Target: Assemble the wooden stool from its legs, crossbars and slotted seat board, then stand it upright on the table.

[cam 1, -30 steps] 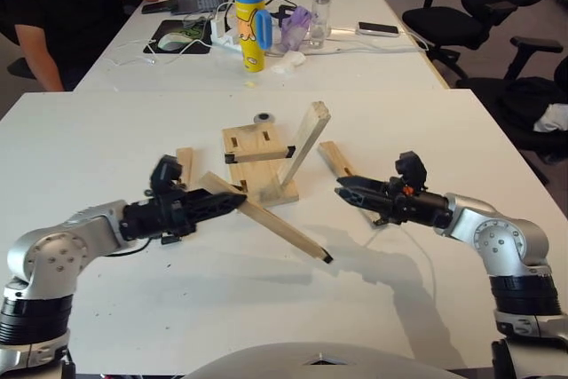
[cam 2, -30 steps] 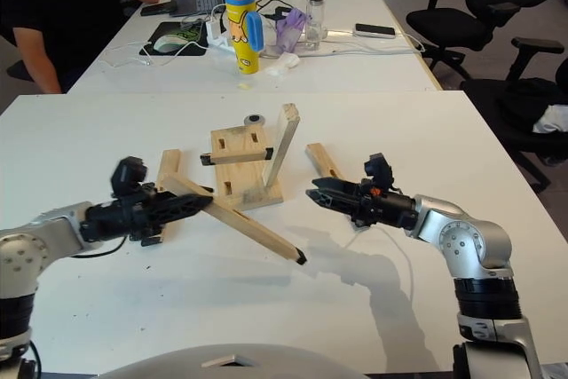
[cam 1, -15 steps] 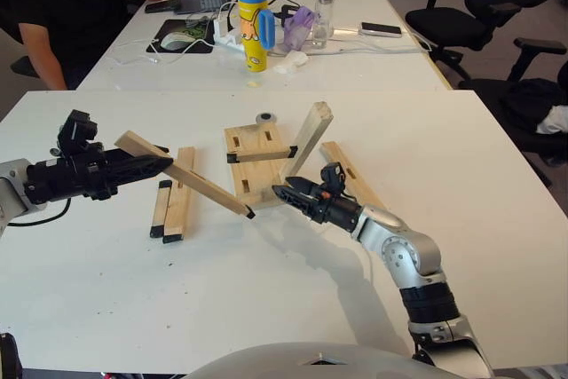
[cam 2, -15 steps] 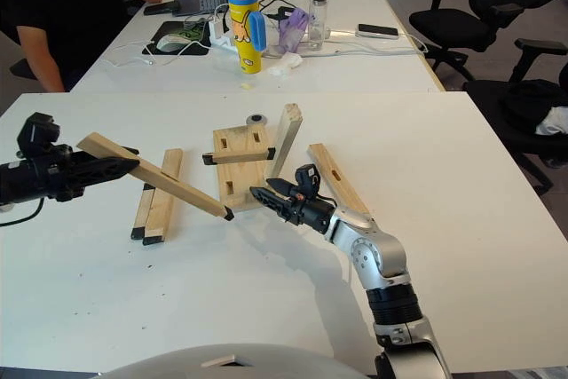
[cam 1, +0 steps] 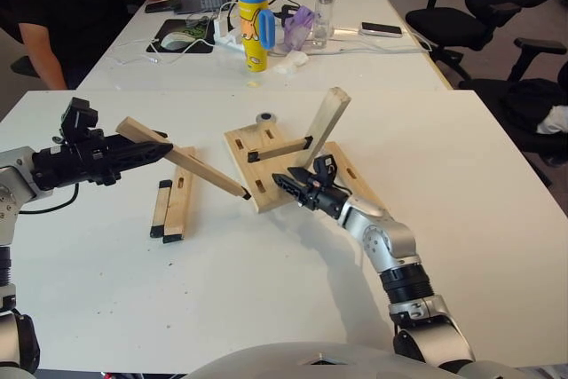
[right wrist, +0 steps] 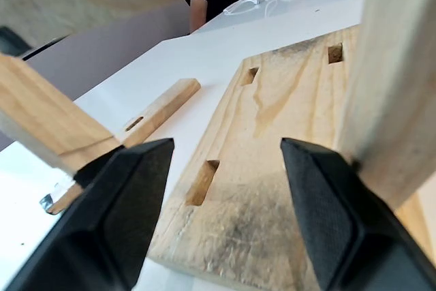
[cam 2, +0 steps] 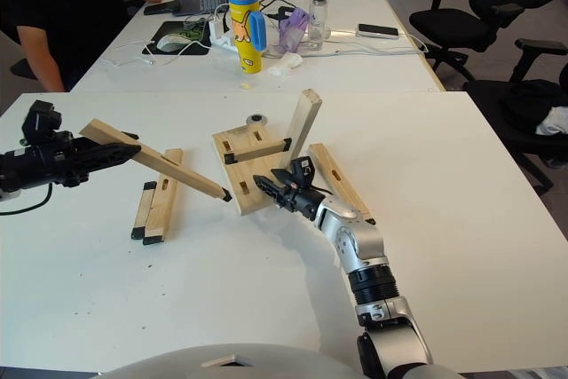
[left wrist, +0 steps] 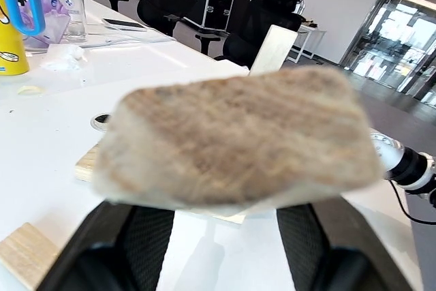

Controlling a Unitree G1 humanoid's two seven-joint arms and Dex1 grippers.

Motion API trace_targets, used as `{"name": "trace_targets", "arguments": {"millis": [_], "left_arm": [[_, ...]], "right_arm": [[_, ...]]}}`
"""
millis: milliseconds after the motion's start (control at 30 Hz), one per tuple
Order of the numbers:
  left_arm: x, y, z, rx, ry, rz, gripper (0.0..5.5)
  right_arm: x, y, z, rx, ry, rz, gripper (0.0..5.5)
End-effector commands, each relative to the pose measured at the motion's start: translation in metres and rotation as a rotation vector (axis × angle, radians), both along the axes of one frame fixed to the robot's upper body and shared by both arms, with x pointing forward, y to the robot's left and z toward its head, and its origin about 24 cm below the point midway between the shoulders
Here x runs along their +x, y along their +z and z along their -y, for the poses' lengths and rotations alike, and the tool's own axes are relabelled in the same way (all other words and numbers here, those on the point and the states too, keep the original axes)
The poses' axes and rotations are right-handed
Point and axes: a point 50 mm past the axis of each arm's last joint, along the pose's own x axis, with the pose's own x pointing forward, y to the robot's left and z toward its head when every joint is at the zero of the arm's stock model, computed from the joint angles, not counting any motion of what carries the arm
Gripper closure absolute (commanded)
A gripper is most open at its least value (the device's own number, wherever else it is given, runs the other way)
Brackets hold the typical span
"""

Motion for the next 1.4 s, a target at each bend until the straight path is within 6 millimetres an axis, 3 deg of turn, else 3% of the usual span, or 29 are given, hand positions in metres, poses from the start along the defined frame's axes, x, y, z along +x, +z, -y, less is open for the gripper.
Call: {"name": "trace_targets", "arguments": {"millis": [33, 267, 500, 967, 1100, 1400], "left_arm": [[0.007, 0.003, 0.016, 0.034, -0.009, 0.076, 3.44], [0.012, 0.002, 0.030, 0.060, -0.026, 0.132, 3.44], [0.013, -0.007, 0.031, 0.097, -0.031, 0.104, 3.44], [0.018, -0.015, 0.046, 0.140, -0.094, 0.076, 3.44], [0.018, -0.020, 0.041, 0.270, -0.072, 0.085, 3.44], [0.019, 0.003, 0.053, 0.287, -0.078, 0.132, 3.44]], "right_arm": [[-0.001, 0.006, -0.003, -0.019, 0.048, 0.034, 2.60], [-0.023, -0.009, -0.006, -0.132, 0.072, 0.046, 2.60], [-0.021, -0.035, -0.003, -0.338, 0.005, 0.037, 2.60], [-0.033, -0.061, -0.001, -0.512, 0.099, -0.072, 2.60], [-0.035, -0.064, 0.000, -0.545, 0.106, -0.067, 2.60], [-0.036, -0.067, 0.001, -0.573, 0.111, -0.078, 2.60]]}}
